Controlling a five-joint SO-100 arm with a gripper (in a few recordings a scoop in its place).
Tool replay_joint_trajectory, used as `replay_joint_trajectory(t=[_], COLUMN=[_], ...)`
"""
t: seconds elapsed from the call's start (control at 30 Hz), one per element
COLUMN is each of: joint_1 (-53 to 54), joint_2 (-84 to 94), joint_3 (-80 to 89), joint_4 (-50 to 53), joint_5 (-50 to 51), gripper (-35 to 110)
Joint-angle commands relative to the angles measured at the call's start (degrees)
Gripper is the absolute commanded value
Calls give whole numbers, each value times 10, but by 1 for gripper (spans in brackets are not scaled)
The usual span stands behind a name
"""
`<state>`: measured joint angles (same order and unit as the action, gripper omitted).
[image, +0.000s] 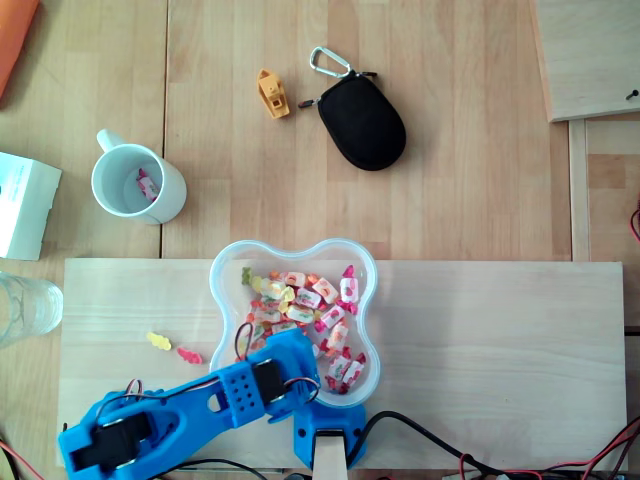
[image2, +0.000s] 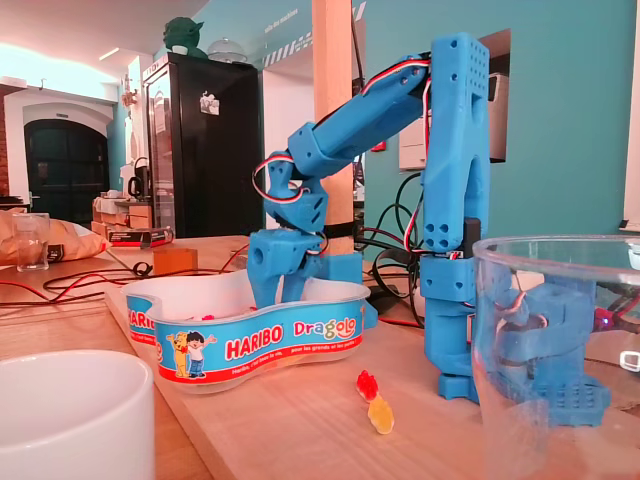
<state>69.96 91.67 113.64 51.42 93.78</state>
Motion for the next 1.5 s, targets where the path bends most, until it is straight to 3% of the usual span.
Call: replay_joint_trajectory(t=[0.0,0.27,0.5,0.83,1.2,1.47], joint_1=[-7,-109,-319,-526,-594,-659], joint_2=[85,190,190,189,189,184], joint_3=[-32,-119,-159,-156,-164,-154], joint_4=[37,138,142,142,142,141], joint_5=[1,-14,-14,-24,-11,66], gripper=[-3,-3,-3,-3,-3,-3])
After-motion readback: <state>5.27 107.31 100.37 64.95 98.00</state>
